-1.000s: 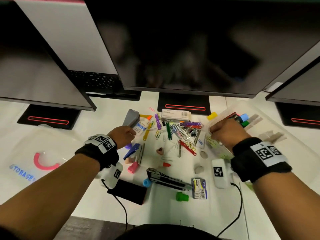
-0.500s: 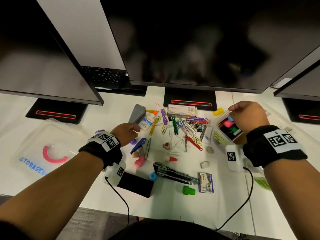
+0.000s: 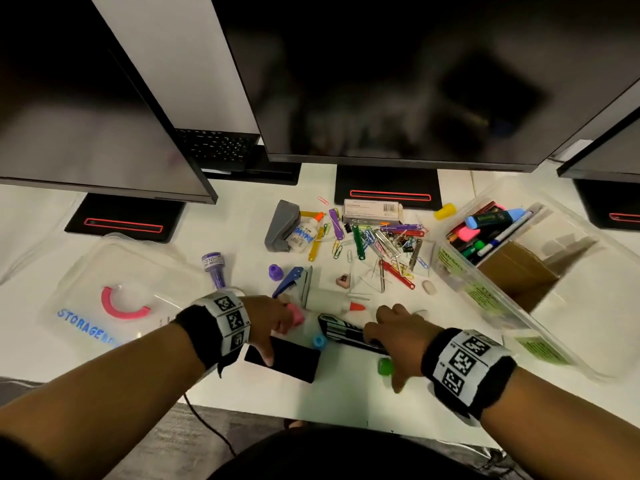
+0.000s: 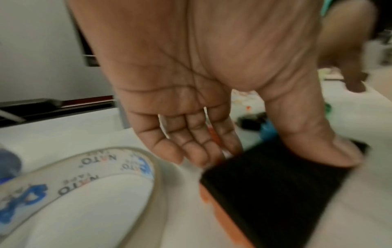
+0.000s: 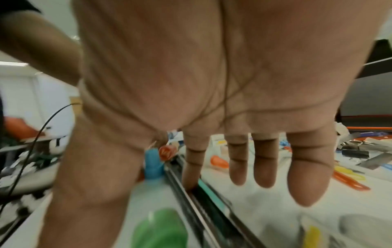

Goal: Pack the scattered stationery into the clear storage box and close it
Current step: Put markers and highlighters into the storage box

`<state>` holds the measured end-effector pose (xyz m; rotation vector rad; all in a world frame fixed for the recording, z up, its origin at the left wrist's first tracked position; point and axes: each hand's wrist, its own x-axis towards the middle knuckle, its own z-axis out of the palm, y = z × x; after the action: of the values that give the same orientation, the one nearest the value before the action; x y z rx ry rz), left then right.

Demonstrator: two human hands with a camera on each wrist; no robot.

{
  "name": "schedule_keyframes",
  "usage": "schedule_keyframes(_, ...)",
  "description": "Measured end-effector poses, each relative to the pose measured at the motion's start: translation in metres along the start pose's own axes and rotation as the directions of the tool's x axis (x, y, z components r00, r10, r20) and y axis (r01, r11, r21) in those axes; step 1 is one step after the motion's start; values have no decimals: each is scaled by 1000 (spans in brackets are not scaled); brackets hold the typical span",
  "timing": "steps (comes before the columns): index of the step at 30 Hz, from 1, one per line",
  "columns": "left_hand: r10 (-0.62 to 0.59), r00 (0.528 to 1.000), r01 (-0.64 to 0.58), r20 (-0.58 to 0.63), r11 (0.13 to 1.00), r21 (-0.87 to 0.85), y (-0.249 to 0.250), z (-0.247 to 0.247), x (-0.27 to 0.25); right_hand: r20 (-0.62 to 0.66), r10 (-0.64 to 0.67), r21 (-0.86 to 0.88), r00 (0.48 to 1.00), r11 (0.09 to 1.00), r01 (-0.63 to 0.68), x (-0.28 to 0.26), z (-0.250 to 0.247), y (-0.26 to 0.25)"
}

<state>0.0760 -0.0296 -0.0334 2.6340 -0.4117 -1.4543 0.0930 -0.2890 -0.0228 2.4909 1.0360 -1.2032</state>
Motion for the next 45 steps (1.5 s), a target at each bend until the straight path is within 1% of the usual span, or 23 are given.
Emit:
schedule_keyframes(2,48,999,-44,-25,989,142,7,10,1,-25,-7,-65,1000,998,6,1,9,2)
schedule_keyframes(4,92,993,-77,-70,978,196,11,13,2,-82,-8,-26,997,1000,6,4,14,5)
schedule_keyframes(9,57,982,-39,-181,994,98,12,3,6,-246,60,221,967,975,-5,12,11,14)
schedule_keyframes(12,40,977,-20,-211,995,96,11,-4,12,-321,144,291,936,956,-47,18,4,25)
schedule_keyframes(16,34,956,-17,-292,998,61,13,-16,16,-326,213,339,921,936,-96,26,3,36)
schedule_keyframes(19,20,955,4,-297,997,78,16,-23,17,-329,270,445,905,890,-103,24,-4,40)
schedule_keyframes(21,-13,942,32,-335,998,52,17,-29,18,-394,348,472,850,871,-138,26,-11,43)
schedule_keyframes(23,-26,916,42,-401,999,31,19,-37,22,-453,461,511,763,835,-202,36,-21,47)
schedule_keyframes(24,-21,903,38,-429,999,30,22,-43,23,-448,523,542,725,804,-245,42,-27,48)
schedule_keyframes(25,-11,895,28,-445,999,32,25,-51,26,-415,575,568,705,769,-293,49,-32,50)
schedule_keyframes(26,1,889,13,-458,1000,28,29,-57,27,-360,609,586,707,737,-336,56,-36,51)
schedule_keyframes(28,17,877,-19,-480,1000,1,38,-71,33,-247,658,665,712,649,-370,67,-40,54)
schedule_keyframes(29,21,869,-31,-495,999,-13,42,-78,37,-210,681,716,702,596,-364,71,-40,55)
schedule_keyframes(30,24,862,-41,-507,999,-22,46,-84,43,-209,704,757,679,556,-344,74,-42,57)
schedule_keyframes(33,15,864,-33,-504,999,-27,55,-98,63,-296,778,839,554,489,-239,87,-49,68)
schedule_keyframes(34,11,866,-27,-500,999,-24,57,-101,69,-290,790,851,540,471,-231,90,-53,72)
schedule_keyframes(35,12,867,-23,-498,1000,-15,59,-103,75,-276,790,849,548,467,-246,93,-55,77)
schedule_keyframes(36,23,869,-26,-495,1000,2,61,-104,81,-256,775,830,578,483,-280,94,-56,80)
schedule_keyframes(38,60,878,-42,-475,998,49,65,-102,93,-239,705,737,667,579,-348,96,-55,85)
schedule_keyframes(39,67,884,-45,-463,997,60,65,-99,99,-241,664,692,708,629,-354,96,-54,84)
schedule_keyframes(41,44,899,-27,-435,999,44,66,-94,108,-232,603,640,764,686,-347,96,-50,79)
schedule_keyframes(43,18,919,-8,-393,1000,27,66,-88,112,-230,565,601,793,723,-341,95,-45,72)
schedule_keyframes(45,28,929,-24,-369,1000,16,66,-81,111,-264,539,580,799,751,-315,92,-35,64)
